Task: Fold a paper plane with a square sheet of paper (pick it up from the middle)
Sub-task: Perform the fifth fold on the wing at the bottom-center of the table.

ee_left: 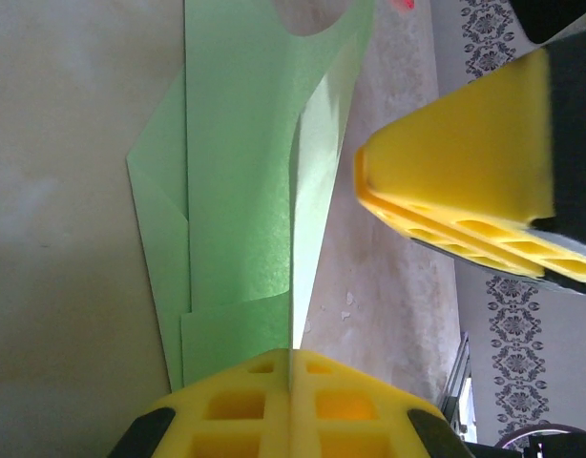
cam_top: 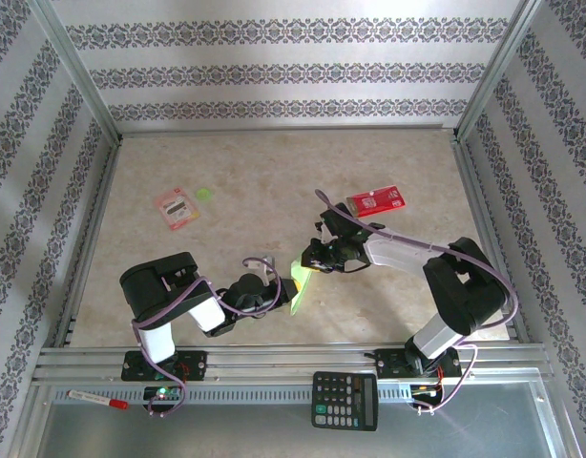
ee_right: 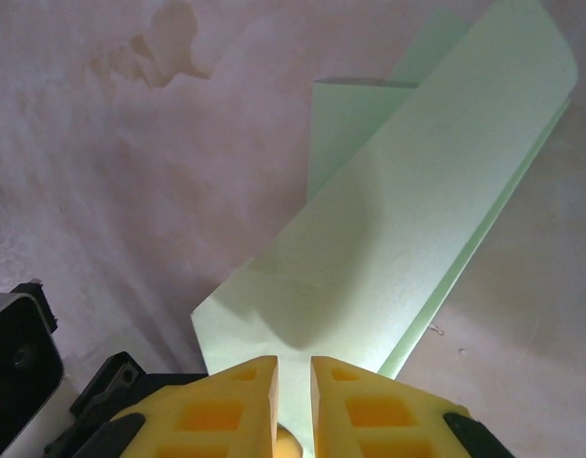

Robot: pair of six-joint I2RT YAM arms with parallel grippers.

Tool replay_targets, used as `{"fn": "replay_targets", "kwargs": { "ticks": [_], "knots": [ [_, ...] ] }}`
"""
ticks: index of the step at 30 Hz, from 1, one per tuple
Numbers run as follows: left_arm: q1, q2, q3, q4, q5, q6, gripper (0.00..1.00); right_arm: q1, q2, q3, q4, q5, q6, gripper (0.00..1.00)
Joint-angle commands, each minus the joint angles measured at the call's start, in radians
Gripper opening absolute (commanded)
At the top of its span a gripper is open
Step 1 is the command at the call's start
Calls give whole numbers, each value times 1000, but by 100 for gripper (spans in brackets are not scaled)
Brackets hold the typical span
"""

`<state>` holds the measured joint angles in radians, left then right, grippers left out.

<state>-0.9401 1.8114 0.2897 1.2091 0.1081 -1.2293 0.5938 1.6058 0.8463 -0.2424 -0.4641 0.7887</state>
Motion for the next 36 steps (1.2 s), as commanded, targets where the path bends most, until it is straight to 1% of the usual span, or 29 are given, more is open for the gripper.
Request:
{"fn": "replay_targets", "kwargs": {
  "ticks": [1, 18, 32, 36],
  "knots": [
    [9, 20, 5, -152, 4, -10, 0, 11, 24, 31, 9, -2, -7, 16],
    [9, 37, 11, -185, 0, -30, 0, 14, 111, 43, 19, 1, -33, 13],
    [7, 42, 21, -214, 6, -42, 0, 7, 128, 43, 17, 9, -51, 13],
    [6, 42, 23, -212, 8, -40, 3, 3, 141, 46, 16, 7, -57, 13]
  ]
}}
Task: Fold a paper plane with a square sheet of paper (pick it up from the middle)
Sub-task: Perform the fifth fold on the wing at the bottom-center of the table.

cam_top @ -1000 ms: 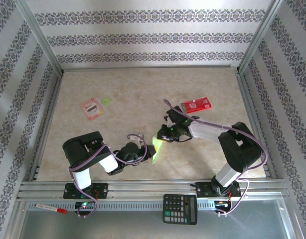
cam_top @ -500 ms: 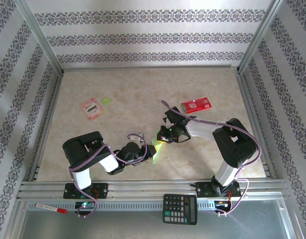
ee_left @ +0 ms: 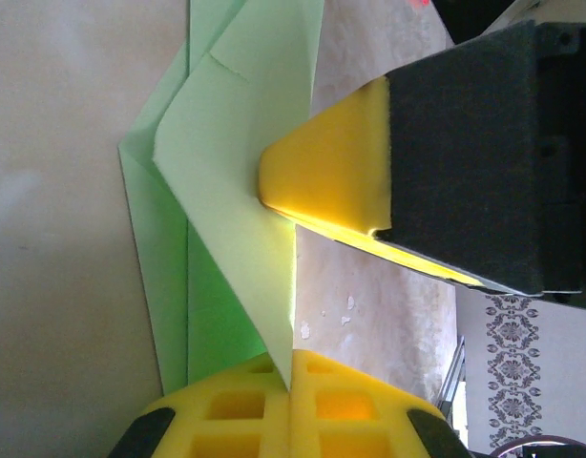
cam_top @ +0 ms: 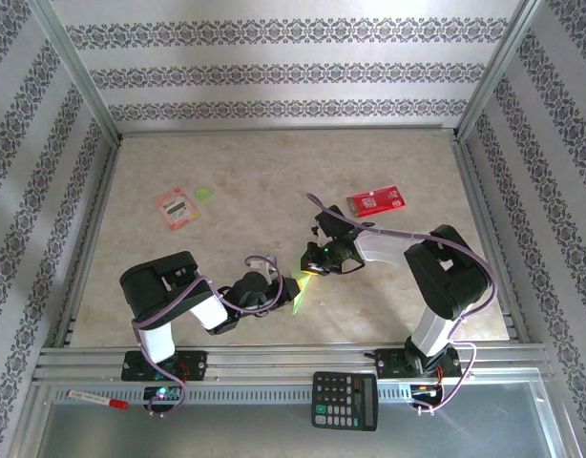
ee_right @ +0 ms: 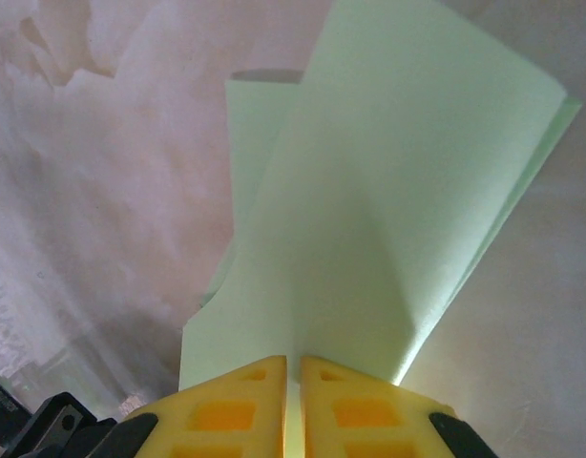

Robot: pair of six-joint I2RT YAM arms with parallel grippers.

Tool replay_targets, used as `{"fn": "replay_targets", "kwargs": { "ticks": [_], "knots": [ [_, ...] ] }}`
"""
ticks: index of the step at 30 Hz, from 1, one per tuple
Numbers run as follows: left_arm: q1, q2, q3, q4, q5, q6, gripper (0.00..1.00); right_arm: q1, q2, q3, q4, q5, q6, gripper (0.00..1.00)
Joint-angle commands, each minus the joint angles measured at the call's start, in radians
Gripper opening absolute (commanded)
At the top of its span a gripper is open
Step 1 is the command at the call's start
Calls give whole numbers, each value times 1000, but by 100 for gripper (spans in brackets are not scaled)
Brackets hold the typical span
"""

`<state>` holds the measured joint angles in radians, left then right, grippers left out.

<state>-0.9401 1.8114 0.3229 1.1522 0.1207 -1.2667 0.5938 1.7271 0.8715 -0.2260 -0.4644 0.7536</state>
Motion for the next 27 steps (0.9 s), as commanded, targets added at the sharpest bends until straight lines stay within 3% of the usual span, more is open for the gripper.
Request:
{"fn": "replay_targets", "kwargs": {
  "ticks": [1, 18, 22, 27],
  "knots": [
    [6, 40, -12, -155, -6, -3, 5, 3, 23, 21, -1, 7, -24, 12],
    [3, -138, -40, -306, -27, 49, 27, 0, 38, 24, -7, 2, -43, 12],
    [3, -261, -21, -440, -23, 102, 29, 0, 40, 23, -8, 3, -43, 12],
    [-1, -454, 76, -738, -26, 231, 26, -2, 40, 18, -7, 6, -44, 12]
  ]
}}
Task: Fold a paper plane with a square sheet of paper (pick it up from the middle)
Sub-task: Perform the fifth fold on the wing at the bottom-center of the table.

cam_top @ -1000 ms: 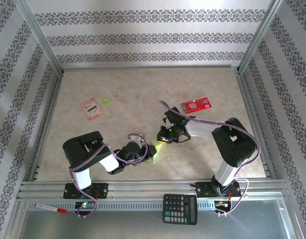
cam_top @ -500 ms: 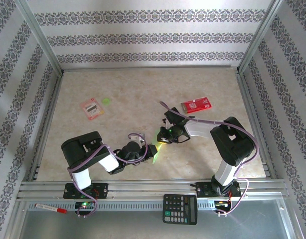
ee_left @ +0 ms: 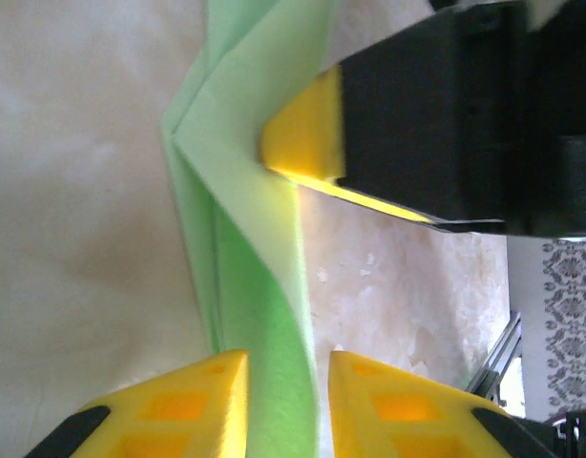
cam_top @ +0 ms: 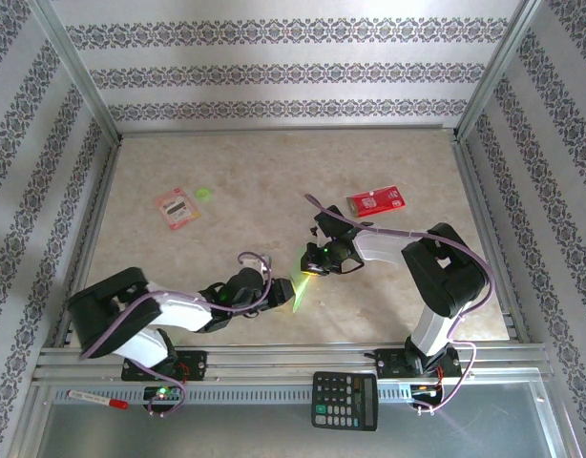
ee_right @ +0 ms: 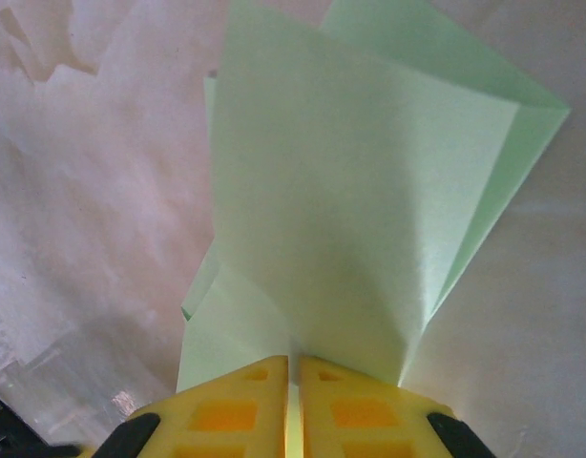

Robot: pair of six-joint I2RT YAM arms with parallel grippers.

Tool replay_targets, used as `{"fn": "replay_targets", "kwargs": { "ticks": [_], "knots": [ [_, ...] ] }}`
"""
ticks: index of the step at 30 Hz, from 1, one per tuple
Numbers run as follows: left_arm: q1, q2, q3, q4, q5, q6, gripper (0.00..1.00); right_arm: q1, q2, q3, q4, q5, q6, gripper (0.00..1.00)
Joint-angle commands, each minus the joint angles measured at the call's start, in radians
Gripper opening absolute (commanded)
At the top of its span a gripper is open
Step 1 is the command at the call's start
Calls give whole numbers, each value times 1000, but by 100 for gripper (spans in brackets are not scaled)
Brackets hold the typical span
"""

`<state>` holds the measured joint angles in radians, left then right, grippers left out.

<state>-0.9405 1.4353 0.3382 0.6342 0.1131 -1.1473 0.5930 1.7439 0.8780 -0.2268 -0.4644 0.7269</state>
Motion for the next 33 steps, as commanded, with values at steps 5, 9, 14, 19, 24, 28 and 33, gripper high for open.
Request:
{"fn": "replay_targets", "kwargs": {
  "ticks": [5, 9, 14, 19, 24, 28, 33],
  "knots": [
    [-3, -80, 169, -332, 50, 209, 6, -2, 23, 10, -7, 7, -18, 12],
    [-1, 2, 236, -321, 103, 242, 1, -6, 23, 6, -8, 9, -18, 12],
    [7, 88, 275, -303, 132, 254, 0, -8, 27, 9, -6, 4, -16, 12],
    [25, 129, 260, -286, 143, 242, 0, -7, 24, 16, -6, 0, -14, 12],
    [32, 149, 242, -275, 143, 235, 0, -8, 24, 19, -5, -3, -15, 12],
    [40, 164, 228, -252, 154, 226, 0, -7, 23, 19, -5, -3, -15, 13],
    [45, 177, 216, -244, 157, 221, 0, -7, 23, 21, -5, -3, -15, 14]
  ]
}}
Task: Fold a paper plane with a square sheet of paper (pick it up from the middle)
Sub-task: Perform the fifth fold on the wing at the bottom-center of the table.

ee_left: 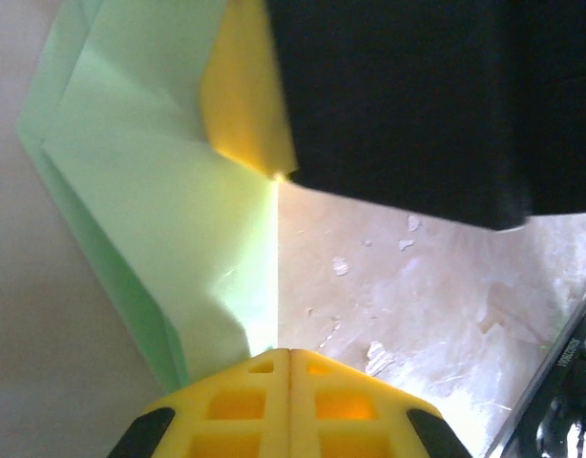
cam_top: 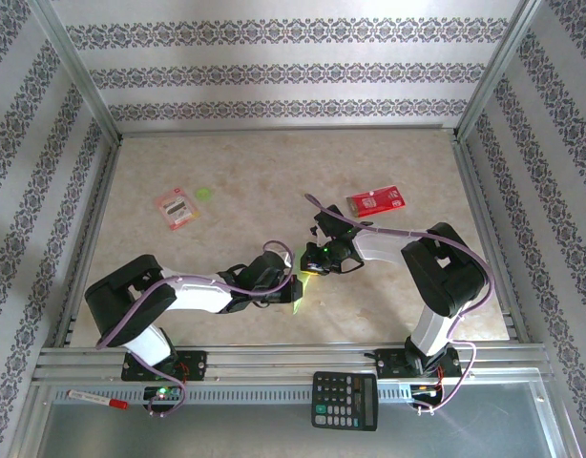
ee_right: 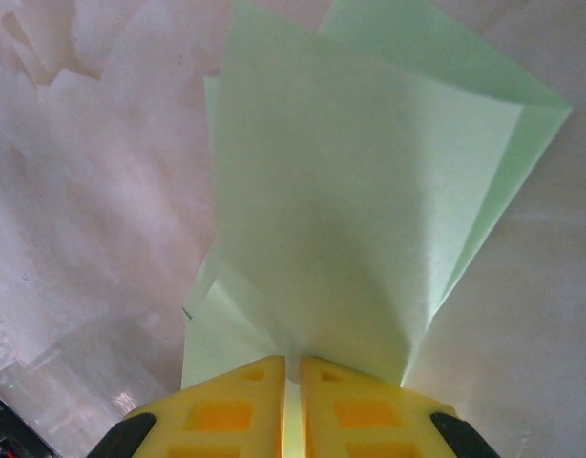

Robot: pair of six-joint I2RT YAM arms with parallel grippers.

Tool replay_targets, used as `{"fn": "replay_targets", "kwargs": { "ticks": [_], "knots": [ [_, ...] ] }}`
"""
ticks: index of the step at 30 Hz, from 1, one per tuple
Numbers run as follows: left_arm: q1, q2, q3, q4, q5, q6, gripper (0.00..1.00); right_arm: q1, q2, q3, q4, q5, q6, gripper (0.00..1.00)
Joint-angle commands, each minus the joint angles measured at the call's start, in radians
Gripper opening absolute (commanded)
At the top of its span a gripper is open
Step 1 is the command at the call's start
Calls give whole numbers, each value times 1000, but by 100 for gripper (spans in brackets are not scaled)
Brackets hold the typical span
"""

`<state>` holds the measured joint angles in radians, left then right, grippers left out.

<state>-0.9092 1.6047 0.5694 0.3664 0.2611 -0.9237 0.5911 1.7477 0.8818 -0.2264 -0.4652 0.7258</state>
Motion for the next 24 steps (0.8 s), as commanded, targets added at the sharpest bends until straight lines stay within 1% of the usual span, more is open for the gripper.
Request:
{"fn": "replay_targets", "kwargs": {
  "ticks": [1, 13, 18, 21, 24],
  "knots": [
    [15, 10, -16, 23, 10, 0, 0, -5, 19, 19, -7, -3, -14, 13],
    [15, 35, -31, 55, 35, -9, 0, -5, 23, 13, -8, 3, -11, 14],
    [10, 17, -50, 40, 28, -16, 0, -4, 34, 4, -7, 7, -4, 13],
    [9, -8, -45, 30, 35, -12, 3, -4, 38, -2, -6, 8, -4, 13],
    [9, -39, -24, -7, 35, -4, 7, -4, 39, -4, -5, 8, -5, 13]
  ]
}}
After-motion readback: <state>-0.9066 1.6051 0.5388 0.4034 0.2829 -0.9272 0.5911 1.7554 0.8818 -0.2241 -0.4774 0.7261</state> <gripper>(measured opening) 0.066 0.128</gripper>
